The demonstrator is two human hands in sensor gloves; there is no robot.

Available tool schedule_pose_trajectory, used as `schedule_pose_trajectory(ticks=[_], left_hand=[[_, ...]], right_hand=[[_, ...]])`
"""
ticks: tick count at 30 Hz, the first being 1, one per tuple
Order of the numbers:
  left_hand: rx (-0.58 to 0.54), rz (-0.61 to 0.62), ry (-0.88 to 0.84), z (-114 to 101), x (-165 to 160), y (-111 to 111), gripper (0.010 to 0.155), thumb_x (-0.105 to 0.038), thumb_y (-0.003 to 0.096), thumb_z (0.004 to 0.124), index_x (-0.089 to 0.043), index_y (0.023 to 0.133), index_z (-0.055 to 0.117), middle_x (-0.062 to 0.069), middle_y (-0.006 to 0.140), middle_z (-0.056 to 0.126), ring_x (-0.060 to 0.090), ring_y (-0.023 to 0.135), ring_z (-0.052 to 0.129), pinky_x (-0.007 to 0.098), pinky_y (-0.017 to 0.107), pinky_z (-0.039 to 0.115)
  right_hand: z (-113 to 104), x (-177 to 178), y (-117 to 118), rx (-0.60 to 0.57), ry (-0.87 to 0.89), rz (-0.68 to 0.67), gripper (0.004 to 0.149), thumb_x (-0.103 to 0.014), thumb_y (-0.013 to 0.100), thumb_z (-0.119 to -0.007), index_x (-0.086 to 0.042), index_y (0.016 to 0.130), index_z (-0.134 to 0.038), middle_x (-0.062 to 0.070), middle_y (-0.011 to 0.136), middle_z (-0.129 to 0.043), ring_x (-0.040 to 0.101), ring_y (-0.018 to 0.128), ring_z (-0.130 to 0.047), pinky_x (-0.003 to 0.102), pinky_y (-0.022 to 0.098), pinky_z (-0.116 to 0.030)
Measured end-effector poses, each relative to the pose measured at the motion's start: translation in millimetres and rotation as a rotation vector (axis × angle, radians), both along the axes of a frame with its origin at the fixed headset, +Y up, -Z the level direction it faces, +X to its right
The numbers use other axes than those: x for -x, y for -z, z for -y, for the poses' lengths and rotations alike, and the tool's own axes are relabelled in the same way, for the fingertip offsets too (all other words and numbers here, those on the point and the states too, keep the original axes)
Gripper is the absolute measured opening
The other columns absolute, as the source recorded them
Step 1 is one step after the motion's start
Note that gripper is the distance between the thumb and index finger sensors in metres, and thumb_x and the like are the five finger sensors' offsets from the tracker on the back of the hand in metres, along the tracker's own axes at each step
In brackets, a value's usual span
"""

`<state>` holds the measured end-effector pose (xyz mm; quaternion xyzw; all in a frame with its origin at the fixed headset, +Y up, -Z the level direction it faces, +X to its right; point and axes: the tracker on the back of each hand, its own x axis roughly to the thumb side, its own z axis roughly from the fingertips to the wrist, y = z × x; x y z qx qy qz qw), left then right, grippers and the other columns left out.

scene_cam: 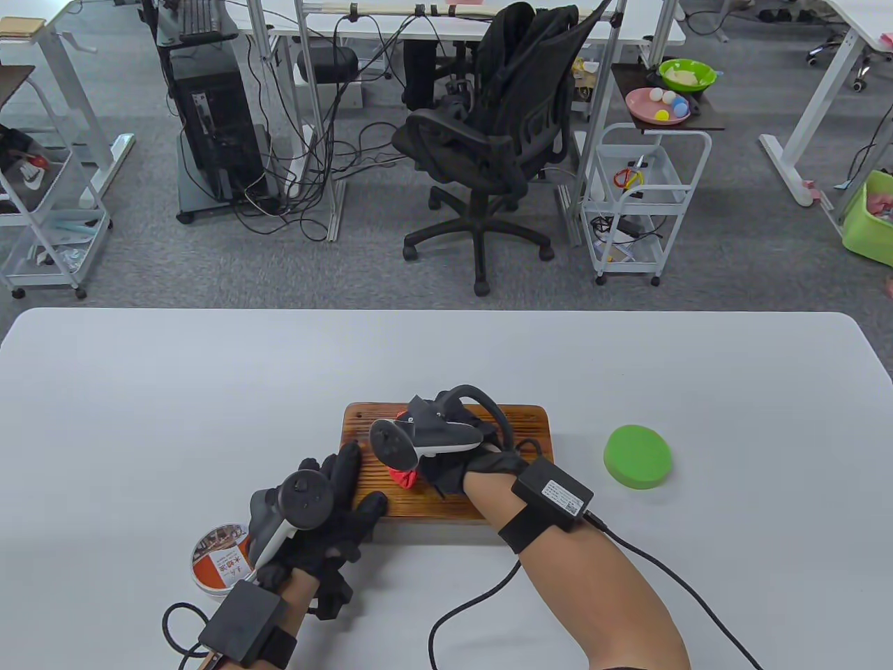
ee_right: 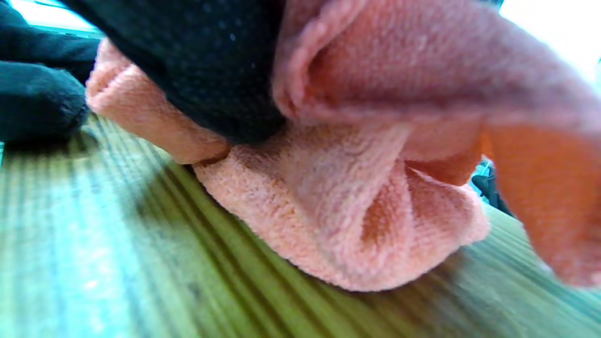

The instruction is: Dip and apply wood wax on stool

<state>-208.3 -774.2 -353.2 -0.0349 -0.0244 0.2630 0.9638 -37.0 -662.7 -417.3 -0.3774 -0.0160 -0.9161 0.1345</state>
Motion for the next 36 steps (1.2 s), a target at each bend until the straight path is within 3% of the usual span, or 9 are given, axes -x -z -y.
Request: schedule_pose_trajectory(ticks=[6, 10, 13, 19, 22, 26, 29, 31, 36], left_hand=[[-0.001, 0.000, 0.002, -0.1, 0.2, 0.0, 0.098, -0.085, 0.0398, 0.062, -0.037, 0.116, 0.024, 0.014, 0.125, 0.044, 0.049, 0.114, 0.029, 0.083, 0.068, 0.028], [-0.001, 0.000, 0.003, -0.1, 0.2, 0.1, 0.098, -0.085, 0.0397, 0.063, -0.037, 0.116, 0.024, 0.014, 0.125, 0.044, 0.049, 0.114, 0.029, 0.083, 0.068, 0.028], [-0.004, -0.003, 0.006, 0.0, 0.1, 0.0, 0.098, -0.085, 0.0397, 0.062, -0.037, 0.116, 0.024, 0.014, 0.125, 0.044, 0.049, 0.114, 0.030, 0.083, 0.068, 0.028], [-0.003, -0.004, 0.002, 0.2, 0.0, 0.0, 0.098, -0.085, 0.0399, 0.062, -0.037, 0.116, 0.024, 0.014, 0.125, 0.044, 0.049, 0.114, 0.029, 0.083, 0.068, 0.028], [-0.003, -0.004, 0.001, 0.2, 0.0, 0.0, 0.098, -0.085, 0.0398, 0.063, -0.037, 0.117, 0.024, 0.014, 0.125, 0.044, 0.049, 0.114, 0.030, 0.083, 0.068, 0.028], [-0.002, -0.005, 0.001, 0.3, 0.0, -0.2, 0.098, -0.085, 0.0397, 0.063, -0.037, 0.116, 0.024, 0.014, 0.125, 0.044, 0.049, 0.114, 0.030, 0.083, 0.068, 0.028], [-0.004, -0.005, 0.001, 0.4, -0.1, -0.1, 0.098, -0.085, 0.0394, 0.062, -0.037, 0.116, 0.024, 0.014, 0.125, 0.044, 0.049, 0.114, 0.030, 0.083, 0.068, 0.028], [-0.003, -0.004, -0.001, 0.4, -0.1, 0.0, 0.098, -0.085, 0.0395, 0.062, -0.037, 0.116, 0.024, 0.014, 0.125, 0.044, 0.049, 0.114, 0.030, 0.083, 0.068, 0.028], [-0.003, -0.007, -0.003, 0.5, -0.2, -0.1, 0.098, -0.085, 0.0394, 0.063, -0.037, 0.116, 0.024, 0.014, 0.125, 0.044, 0.049, 0.114, 0.030, 0.083, 0.068, 0.028]], right_hand=[[0.9, -26.5, 32.7, -0.082, -0.015, 0.190, 0.065, -0.034, 0.033, -0.100, -0.043, 0.094, -0.077, -0.004, 0.098, -0.085, 0.029, 0.082, -0.090, 0.058, 0.066, -0.069], [2.3, -48.2, 49.4, -0.061, 0.033, 0.309, 0.065, -0.034, 0.034, -0.101, -0.041, 0.094, -0.077, -0.001, 0.097, -0.086, 0.030, 0.081, -0.090, 0.058, 0.065, -0.070], [4.3, -44.2, 39.1, 0.020, 0.069, 0.212, 0.065, -0.032, 0.034, -0.101, -0.039, 0.094, -0.078, 0.000, 0.098, -0.084, 0.031, 0.082, -0.088, 0.057, 0.067, -0.069], [0.1, -28.0, 4.0, 0.045, 0.039, 0.005, 0.065, -0.032, 0.033, -0.102, -0.042, 0.093, -0.078, -0.004, 0.097, -0.085, 0.028, 0.083, -0.088, 0.058, 0.068, -0.068], [-1.4, -35.5, 10.6, 0.022, 0.043, 0.053, 0.065, -0.034, 0.033, -0.101, -0.044, 0.093, -0.077, -0.005, 0.098, -0.084, 0.027, 0.083, -0.088, 0.058, 0.068, -0.068], [0.9, -62.8, 39.5, -0.067, 0.015, 0.246, 0.065, -0.035, 0.033, -0.101, -0.042, 0.094, -0.077, -0.003, 0.097, -0.085, 0.028, 0.081, -0.090, 0.057, 0.067, -0.069], [2.8, -81.2, 51.3, -0.003, 0.123, 0.343, 0.065, -0.033, 0.034, -0.101, -0.040, 0.095, -0.078, 0.001, 0.097, -0.085, 0.032, 0.080, -0.089, 0.058, 0.065, -0.069], [1.5, -79.0, 46.6, -0.031, 0.065, 0.303, 0.065, -0.034, 0.034, -0.101, -0.040, 0.094, -0.077, 0.000, 0.097, -0.085, 0.030, 0.080, -0.090, 0.057, 0.066, -0.070], [1.5, -58.9, 15.2, 0.038, 0.069, 0.106, 0.065, -0.033, 0.033, -0.102, -0.040, 0.093, -0.079, -0.001, 0.097, -0.085, 0.029, 0.082, -0.088, 0.058, 0.068, -0.068]])
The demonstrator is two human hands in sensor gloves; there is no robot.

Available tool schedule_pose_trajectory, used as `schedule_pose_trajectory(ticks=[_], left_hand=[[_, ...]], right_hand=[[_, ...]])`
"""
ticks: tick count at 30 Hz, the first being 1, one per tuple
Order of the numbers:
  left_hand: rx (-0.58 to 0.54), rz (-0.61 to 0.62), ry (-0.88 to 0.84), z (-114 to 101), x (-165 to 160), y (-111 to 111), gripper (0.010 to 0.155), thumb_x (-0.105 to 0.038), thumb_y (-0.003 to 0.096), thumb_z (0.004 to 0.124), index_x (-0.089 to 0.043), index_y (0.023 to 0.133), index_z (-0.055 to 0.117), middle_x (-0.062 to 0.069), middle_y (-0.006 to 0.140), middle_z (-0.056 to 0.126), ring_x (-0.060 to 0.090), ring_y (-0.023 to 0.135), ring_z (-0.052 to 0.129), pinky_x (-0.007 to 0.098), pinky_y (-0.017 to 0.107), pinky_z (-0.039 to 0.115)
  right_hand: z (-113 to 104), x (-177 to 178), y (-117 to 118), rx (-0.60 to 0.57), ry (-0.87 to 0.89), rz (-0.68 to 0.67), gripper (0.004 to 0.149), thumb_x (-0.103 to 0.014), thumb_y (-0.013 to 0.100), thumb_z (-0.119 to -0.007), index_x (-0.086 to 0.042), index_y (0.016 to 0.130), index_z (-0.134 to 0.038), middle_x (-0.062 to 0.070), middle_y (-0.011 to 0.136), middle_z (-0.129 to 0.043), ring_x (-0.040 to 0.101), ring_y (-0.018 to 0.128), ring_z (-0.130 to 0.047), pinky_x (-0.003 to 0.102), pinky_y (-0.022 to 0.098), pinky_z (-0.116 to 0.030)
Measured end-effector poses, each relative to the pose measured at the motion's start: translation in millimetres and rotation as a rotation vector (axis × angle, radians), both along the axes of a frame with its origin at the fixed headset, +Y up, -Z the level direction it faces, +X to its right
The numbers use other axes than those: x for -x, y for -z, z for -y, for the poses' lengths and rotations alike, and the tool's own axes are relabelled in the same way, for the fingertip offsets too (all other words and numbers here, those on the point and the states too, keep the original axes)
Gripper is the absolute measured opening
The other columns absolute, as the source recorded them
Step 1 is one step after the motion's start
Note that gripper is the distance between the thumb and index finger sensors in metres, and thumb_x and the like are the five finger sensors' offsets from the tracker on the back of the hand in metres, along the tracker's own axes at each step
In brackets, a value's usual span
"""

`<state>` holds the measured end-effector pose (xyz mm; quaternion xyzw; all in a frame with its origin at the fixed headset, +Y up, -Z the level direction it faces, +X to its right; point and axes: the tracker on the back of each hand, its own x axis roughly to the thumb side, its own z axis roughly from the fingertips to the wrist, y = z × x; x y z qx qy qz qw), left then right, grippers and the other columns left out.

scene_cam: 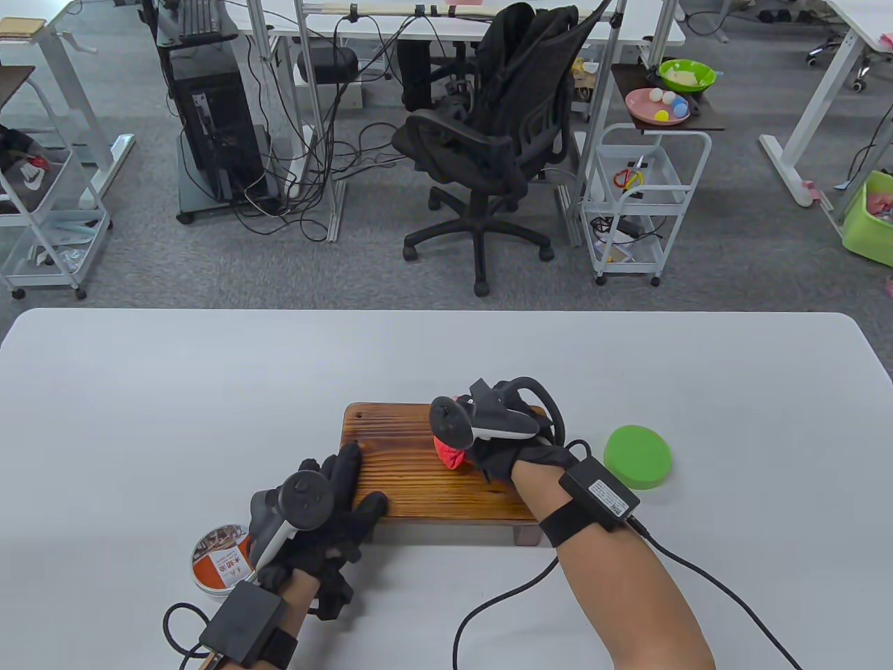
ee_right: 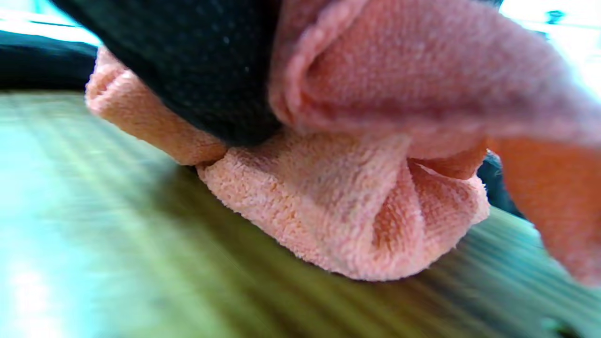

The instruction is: Dip and apply wood wax on stool

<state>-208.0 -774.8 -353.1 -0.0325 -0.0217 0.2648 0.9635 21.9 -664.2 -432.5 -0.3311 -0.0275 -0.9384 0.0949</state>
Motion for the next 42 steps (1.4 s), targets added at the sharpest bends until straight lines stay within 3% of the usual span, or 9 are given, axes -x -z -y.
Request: schedule_pose_trajectory(ticks=[3, 6, 12, 15, 24, 29, 36, 42], left_hand=[[0.000, 0.000, 0.000, 0.0, -0.1, 0.0, 0.098, -0.085, 0.0395, 0.063, -0.038, 0.116, 0.024, 0.014, 0.125, 0.044, 0.049, 0.114, 0.030, 0.083, 0.068, 0.028], [0.001, 0.004, -0.007, 0.2, 0.2, 0.2, 0.098, -0.084, 0.0395, 0.063, -0.037, 0.116, 0.024, 0.014, 0.125, 0.044, 0.049, 0.114, 0.030, 0.083, 0.068, 0.028], [0.000, 0.001, 0.000, 0.0, 0.2, 0.0, 0.098, -0.085, 0.0395, 0.063, -0.038, 0.116, 0.024, 0.014, 0.125, 0.044, 0.049, 0.114, 0.030, 0.083, 0.068, 0.028], [0.000, 0.001, 0.001, 0.0, 0.1, 0.0, 0.098, -0.085, 0.0394, 0.063, -0.037, 0.116, 0.024, 0.014, 0.124, 0.045, 0.049, 0.114, 0.030, 0.083, 0.068, 0.028], [-0.002, 0.000, -0.003, 0.1, 0.2, -0.2, 0.098, -0.085, 0.0394, 0.063, -0.038, 0.116, 0.024, 0.014, 0.124, 0.045, 0.049, 0.114, 0.031, 0.083, 0.068, 0.028], [-0.003, 0.000, -0.003, 0.1, 0.3, -0.2, 0.098, -0.085, 0.0394, 0.063, -0.038, 0.116, 0.024, 0.014, 0.124, 0.045, 0.049, 0.114, 0.030, 0.083, 0.068, 0.028], [-0.007, -0.002, 0.000, 0.2, 0.1, -0.4, 0.098, -0.085, 0.0395, 0.062, -0.038, 0.116, 0.024, 0.014, 0.124, 0.045, 0.049, 0.114, 0.028, 0.083, 0.068, 0.027], [-0.010, -0.003, 0.003, 0.4, 0.0, -0.5, 0.097, -0.085, 0.0395, 0.062, -0.038, 0.116, 0.025, 0.014, 0.124, 0.045, 0.049, 0.114, 0.028, 0.083, 0.068, 0.027]], right_hand=[[-1.8, 3.0, -13.3, 0.031, 0.017, -0.077, 0.065, -0.033, 0.032, -0.102, -0.041, 0.092, -0.079, -0.003, 0.097, -0.085, 0.028, 0.083, -0.088, 0.058, 0.069, -0.067], [-2.6, -4.1, -9.8, 0.030, 0.028, -0.047, 0.065, -0.034, 0.033, -0.102, -0.043, 0.093, -0.078, -0.004, 0.098, -0.085, 0.027, 0.083, -0.088, 0.058, 0.069, -0.067], [-0.9, -43.4, 29.0, -0.037, 0.027, 0.203, 0.065, -0.034, 0.034, -0.101, -0.041, 0.094, -0.077, 0.000, 0.097, -0.085, 0.030, 0.081, -0.089, 0.057, 0.068, -0.068], [0.1, -57.0, 36.2, -0.027, 0.054, 0.276, 0.065, -0.033, 0.034, -0.101, -0.039, 0.094, -0.078, 0.002, 0.097, -0.085, 0.032, 0.080, -0.089, 0.058, 0.067, -0.068], [-2.4, -30.9, -6.6, 0.086, 0.065, -0.001, 0.065, -0.034, 0.032, -0.103, -0.039, 0.092, -0.080, -0.001, 0.097, -0.085, 0.030, 0.082, -0.088, 0.058, 0.069, -0.067], [-3.0, -40.1, 1.5, 0.055, 0.081, 0.071, 0.065, -0.034, 0.032, -0.102, -0.041, 0.093, -0.079, -0.001, 0.097, -0.085, 0.029, 0.081, -0.089, 0.058, 0.068, -0.068], [0.4, -71.5, 36.4, -0.002, 0.113, 0.309, 0.065, -0.033, 0.034, -0.102, -0.039, 0.094, -0.079, 0.002, 0.097, -0.085, 0.032, 0.080, -0.089, 0.058, 0.066, -0.068], [-0.7, -59.9, 9.4, 0.064, 0.089, 0.107, 0.065, -0.032, 0.032, -0.103, -0.040, 0.092, -0.081, -0.002, 0.097, -0.084, 0.030, 0.083, -0.086, 0.059, 0.069, -0.066]])
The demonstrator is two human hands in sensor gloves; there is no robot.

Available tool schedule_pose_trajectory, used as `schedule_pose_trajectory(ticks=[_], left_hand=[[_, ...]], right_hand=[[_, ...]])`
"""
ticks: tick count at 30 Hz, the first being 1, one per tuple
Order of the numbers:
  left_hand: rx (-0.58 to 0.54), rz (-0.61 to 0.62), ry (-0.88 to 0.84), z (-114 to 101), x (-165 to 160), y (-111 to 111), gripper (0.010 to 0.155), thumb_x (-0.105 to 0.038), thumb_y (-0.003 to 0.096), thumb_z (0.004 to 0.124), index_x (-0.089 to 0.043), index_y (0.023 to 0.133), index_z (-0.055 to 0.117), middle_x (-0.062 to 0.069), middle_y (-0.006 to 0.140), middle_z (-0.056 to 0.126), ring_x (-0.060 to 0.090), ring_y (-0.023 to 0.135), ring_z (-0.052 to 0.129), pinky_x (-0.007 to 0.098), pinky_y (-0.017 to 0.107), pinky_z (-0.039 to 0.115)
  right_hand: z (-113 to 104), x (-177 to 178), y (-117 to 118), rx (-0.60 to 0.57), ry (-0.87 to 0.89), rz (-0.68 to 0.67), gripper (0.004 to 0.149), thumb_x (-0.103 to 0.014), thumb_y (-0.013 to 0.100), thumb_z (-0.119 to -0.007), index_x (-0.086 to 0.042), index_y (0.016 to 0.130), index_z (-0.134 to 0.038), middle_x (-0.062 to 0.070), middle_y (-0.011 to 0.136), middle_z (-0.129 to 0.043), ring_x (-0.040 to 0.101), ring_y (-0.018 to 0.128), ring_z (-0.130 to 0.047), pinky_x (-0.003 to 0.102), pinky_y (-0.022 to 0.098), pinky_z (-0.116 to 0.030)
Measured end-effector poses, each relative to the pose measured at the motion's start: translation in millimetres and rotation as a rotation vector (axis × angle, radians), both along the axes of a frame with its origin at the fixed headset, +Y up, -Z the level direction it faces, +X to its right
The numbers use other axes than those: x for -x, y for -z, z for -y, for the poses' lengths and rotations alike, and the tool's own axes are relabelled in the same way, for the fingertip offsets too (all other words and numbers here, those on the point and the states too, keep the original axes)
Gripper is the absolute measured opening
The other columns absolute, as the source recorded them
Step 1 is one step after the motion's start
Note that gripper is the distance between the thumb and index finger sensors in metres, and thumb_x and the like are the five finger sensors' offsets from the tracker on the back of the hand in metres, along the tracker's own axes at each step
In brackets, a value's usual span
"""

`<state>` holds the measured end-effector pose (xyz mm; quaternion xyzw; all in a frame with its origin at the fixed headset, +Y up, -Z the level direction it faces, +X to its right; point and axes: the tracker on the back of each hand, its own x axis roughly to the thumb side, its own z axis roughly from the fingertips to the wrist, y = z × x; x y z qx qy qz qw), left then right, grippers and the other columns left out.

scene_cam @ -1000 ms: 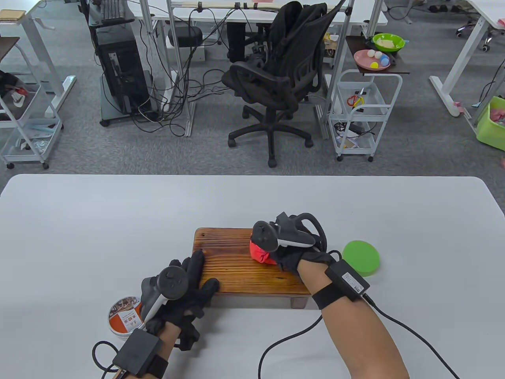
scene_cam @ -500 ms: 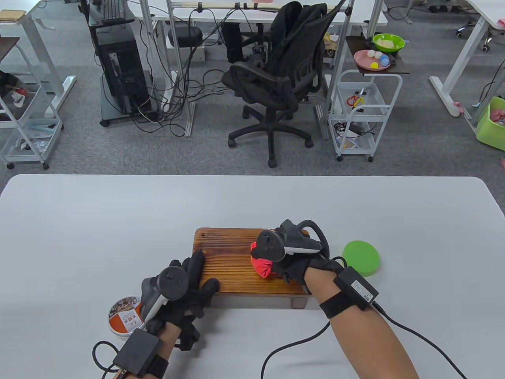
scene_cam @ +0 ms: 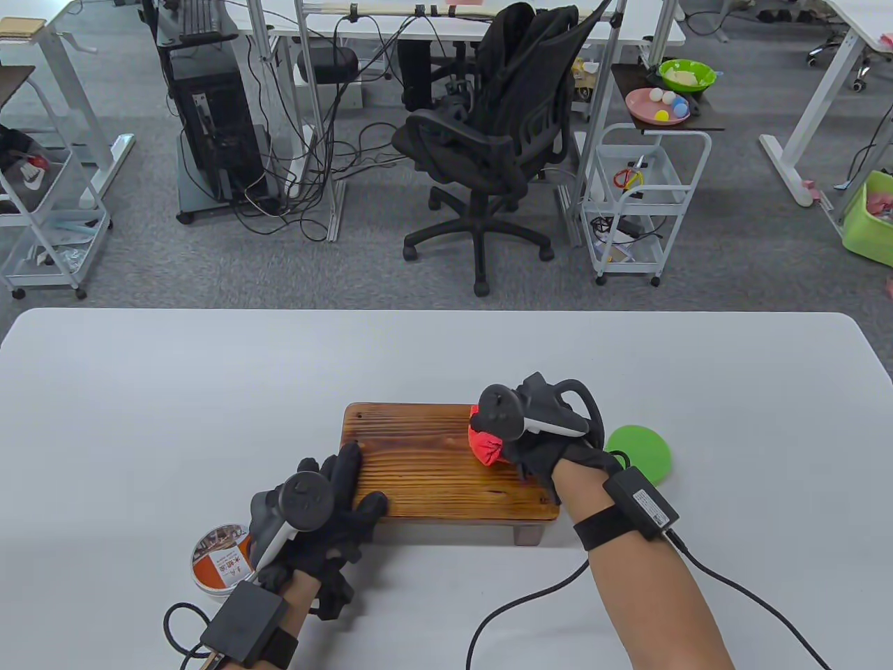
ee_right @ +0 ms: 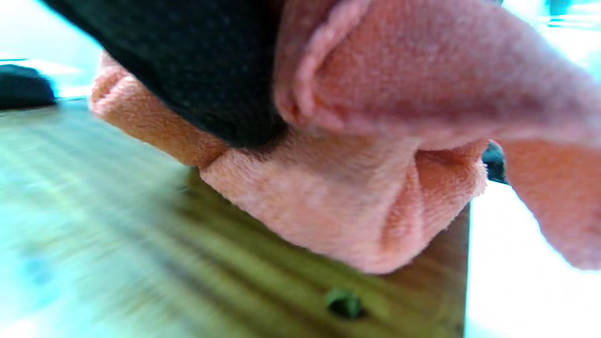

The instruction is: Dip and apply wood wax on stool

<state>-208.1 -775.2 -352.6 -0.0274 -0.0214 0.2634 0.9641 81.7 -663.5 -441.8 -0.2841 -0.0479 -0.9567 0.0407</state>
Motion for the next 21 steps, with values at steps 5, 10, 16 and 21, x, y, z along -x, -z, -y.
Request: schedule_pose_trajectory(ticks=[5, 10, 16, 21], left_hand=[[0.002, 0.003, 0.001, 0.0, -0.2, 0.1, 0.097, -0.084, 0.0395, 0.062, -0.038, 0.116, 0.025, 0.013, 0.124, 0.045, 0.049, 0.114, 0.028, 0.083, 0.068, 0.027], [-0.001, 0.002, 0.006, 0.1, -0.4, -0.3, 0.097, -0.084, 0.0396, 0.062, -0.038, 0.116, 0.025, 0.013, 0.124, 0.046, 0.049, 0.114, 0.029, 0.083, 0.068, 0.027], [-0.003, 0.001, 0.010, 0.2, -0.7, -0.4, 0.097, -0.084, 0.0396, 0.061, -0.038, 0.116, 0.025, 0.013, 0.124, 0.046, 0.049, 0.114, 0.029, 0.083, 0.068, 0.027], [-0.005, 0.001, 0.012, 0.2, -0.9, -0.4, 0.097, -0.084, 0.0395, 0.061, -0.038, 0.116, 0.025, 0.013, 0.124, 0.046, 0.049, 0.114, 0.029, 0.083, 0.068, 0.027]], right_hand=[[-1.9, -10.1, -1.2, 0.028, 0.038, 0.030, 0.065, -0.034, 0.032, -0.102, -0.041, 0.093, -0.080, -0.002, 0.097, -0.085, 0.029, 0.082, -0.087, 0.060, 0.068, -0.067], [-0.6, -32.2, 26.1, -0.056, 0.003, 0.223, 0.065, -0.034, 0.033, -0.101, -0.041, 0.093, -0.079, -0.001, 0.097, -0.085, 0.030, 0.081, -0.088, 0.060, 0.068, -0.066], [1.8, -41.2, 30.0, -0.038, 0.031, 0.252, 0.065, -0.033, 0.034, -0.101, -0.039, 0.094, -0.079, 0.001, 0.097, -0.084, 0.031, 0.081, -0.088, 0.061, 0.068, -0.065], [-1.7, -25.8, 3.0, 0.018, 0.007, 0.062, 0.065, -0.033, 0.032, -0.102, -0.040, 0.092, -0.080, -0.002, 0.097, -0.085, 0.030, 0.083, -0.086, 0.063, 0.071, -0.063]])
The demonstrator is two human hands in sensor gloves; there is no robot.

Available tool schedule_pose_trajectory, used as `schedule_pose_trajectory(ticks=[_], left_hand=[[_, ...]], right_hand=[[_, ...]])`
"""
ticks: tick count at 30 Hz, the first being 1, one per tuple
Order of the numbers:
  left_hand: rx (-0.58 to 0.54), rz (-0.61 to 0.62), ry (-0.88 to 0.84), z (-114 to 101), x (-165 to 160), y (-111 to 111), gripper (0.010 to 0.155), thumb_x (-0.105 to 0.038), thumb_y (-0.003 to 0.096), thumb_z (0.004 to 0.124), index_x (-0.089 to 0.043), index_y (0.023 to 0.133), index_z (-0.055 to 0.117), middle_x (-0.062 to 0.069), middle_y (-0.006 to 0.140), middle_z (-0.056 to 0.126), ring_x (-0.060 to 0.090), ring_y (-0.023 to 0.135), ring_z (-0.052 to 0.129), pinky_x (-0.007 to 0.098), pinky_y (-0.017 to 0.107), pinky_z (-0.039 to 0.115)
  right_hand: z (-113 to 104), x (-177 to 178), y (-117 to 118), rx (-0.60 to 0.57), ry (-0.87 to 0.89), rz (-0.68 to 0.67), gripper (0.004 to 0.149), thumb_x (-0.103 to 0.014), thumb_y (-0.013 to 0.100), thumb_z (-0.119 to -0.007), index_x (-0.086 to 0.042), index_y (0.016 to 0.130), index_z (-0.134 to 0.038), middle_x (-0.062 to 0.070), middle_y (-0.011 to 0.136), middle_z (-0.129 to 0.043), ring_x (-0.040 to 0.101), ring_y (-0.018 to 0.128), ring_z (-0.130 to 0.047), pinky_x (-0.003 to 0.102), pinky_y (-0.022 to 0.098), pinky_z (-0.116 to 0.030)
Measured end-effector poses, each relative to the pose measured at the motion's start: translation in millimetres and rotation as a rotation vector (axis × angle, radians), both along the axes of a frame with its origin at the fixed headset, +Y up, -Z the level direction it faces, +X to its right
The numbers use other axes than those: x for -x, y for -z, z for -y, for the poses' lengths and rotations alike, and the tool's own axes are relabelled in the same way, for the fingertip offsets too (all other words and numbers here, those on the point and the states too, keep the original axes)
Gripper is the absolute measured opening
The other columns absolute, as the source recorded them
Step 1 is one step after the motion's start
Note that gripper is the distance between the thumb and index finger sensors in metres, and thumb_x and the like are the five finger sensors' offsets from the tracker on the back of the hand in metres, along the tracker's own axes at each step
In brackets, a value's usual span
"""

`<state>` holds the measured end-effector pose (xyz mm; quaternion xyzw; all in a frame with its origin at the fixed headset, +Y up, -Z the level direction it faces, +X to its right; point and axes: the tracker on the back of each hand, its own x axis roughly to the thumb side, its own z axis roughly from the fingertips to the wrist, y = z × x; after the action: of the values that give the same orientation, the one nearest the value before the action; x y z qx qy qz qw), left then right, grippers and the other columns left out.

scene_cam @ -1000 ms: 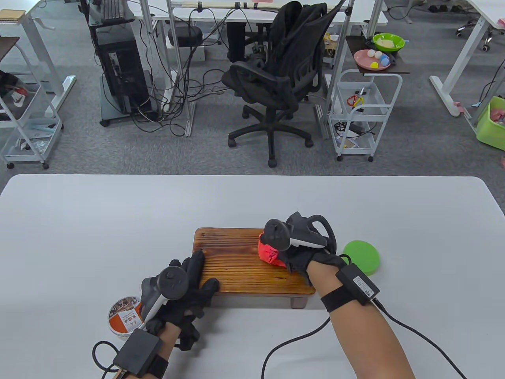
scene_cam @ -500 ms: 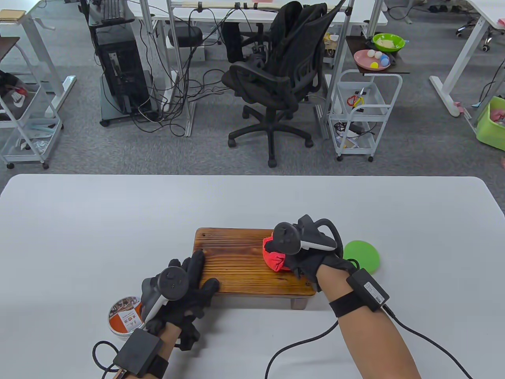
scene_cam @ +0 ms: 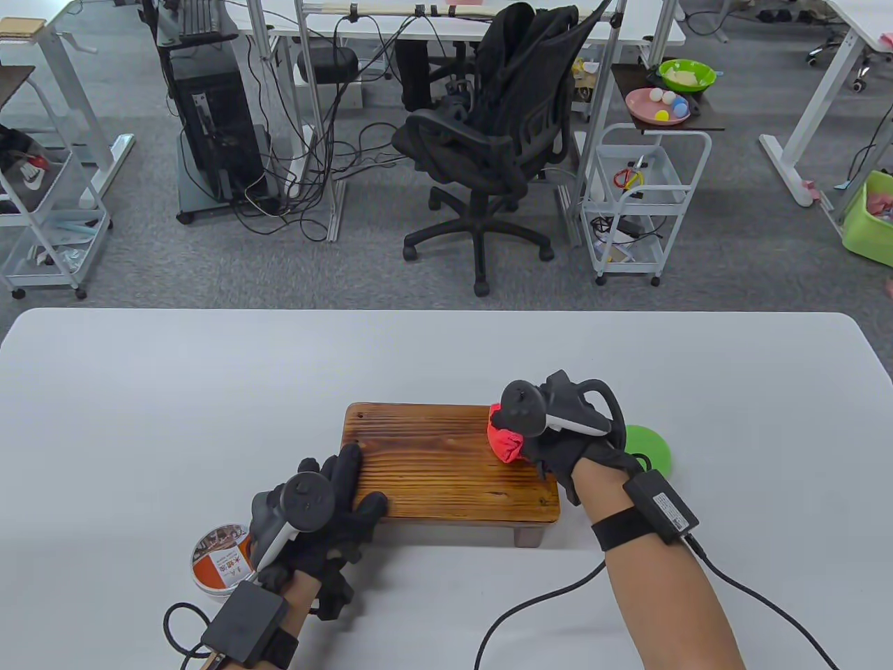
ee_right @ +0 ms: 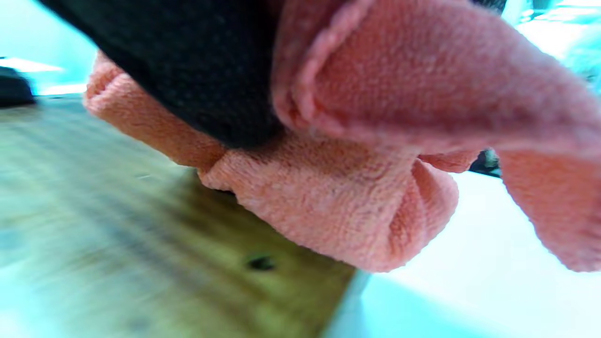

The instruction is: Dip and apply wood wax on stool

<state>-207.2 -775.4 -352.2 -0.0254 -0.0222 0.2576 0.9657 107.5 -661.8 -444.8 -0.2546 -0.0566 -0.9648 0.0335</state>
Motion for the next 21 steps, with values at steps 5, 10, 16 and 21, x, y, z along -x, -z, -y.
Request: schedule_pose_trajectory(ticks=[5, 10, 16, 21], left_hand=[[0.000, 0.000, 0.001, -0.1, -0.1, 0.0, 0.097, -0.084, 0.0395, 0.061, -0.038, 0.116, 0.025, 0.013, 0.124, 0.046, 0.049, 0.114, 0.029, 0.083, 0.068, 0.027], [0.000, 0.000, 0.005, -0.3, -0.4, 0.0, 0.097, -0.084, 0.0397, 0.061, -0.037, 0.116, 0.025, 0.014, 0.124, 0.046, 0.049, 0.114, 0.029, 0.083, 0.068, 0.027], [-0.007, -0.009, 0.027, -1.0, -1.5, -0.5, 0.097, -0.085, 0.0395, 0.060, -0.037, 0.116, 0.025, 0.013, 0.124, 0.047, 0.049, 0.114, 0.029, 0.083, 0.068, 0.027], [-0.006, -0.007, 0.023, -0.9, -1.7, -0.4, 0.097, -0.085, 0.0393, 0.060, -0.038, 0.116, 0.025, 0.013, 0.124, 0.047, 0.049, 0.114, 0.030, 0.083, 0.068, 0.028]], right_hand=[[-2.2, -6.4, 4.2, 0.001, 0.009, 0.042, 0.065, -0.033, 0.032, -0.102, -0.041, 0.093, -0.080, -0.002, 0.098, -0.085, 0.030, 0.083, -0.087, 0.063, 0.070, -0.063], [1.5, -26.0, 32.3, -0.072, -0.030, 0.246, 0.065, -0.033, 0.033, -0.101, -0.041, 0.094, -0.079, 0.000, 0.098, -0.085, 0.031, 0.082, -0.087, 0.063, 0.069, -0.063], [2.0, -18.9, 21.9, -0.020, -0.020, 0.145, 0.065, -0.033, 0.033, -0.102, -0.040, 0.093, -0.080, 0.000, 0.097, -0.085, 0.031, 0.082, -0.087, 0.064, 0.070, -0.061], [-2.9, -5.0, -6.0, 0.040, -0.052, 0.011, 0.064, -0.033, 0.032, -0.103, -0.040, 0.092, -0.082, -0.001, 0.097, -0.086, 0.030, 0.083, -0.087, 0.065, 0.071, -0.061]])
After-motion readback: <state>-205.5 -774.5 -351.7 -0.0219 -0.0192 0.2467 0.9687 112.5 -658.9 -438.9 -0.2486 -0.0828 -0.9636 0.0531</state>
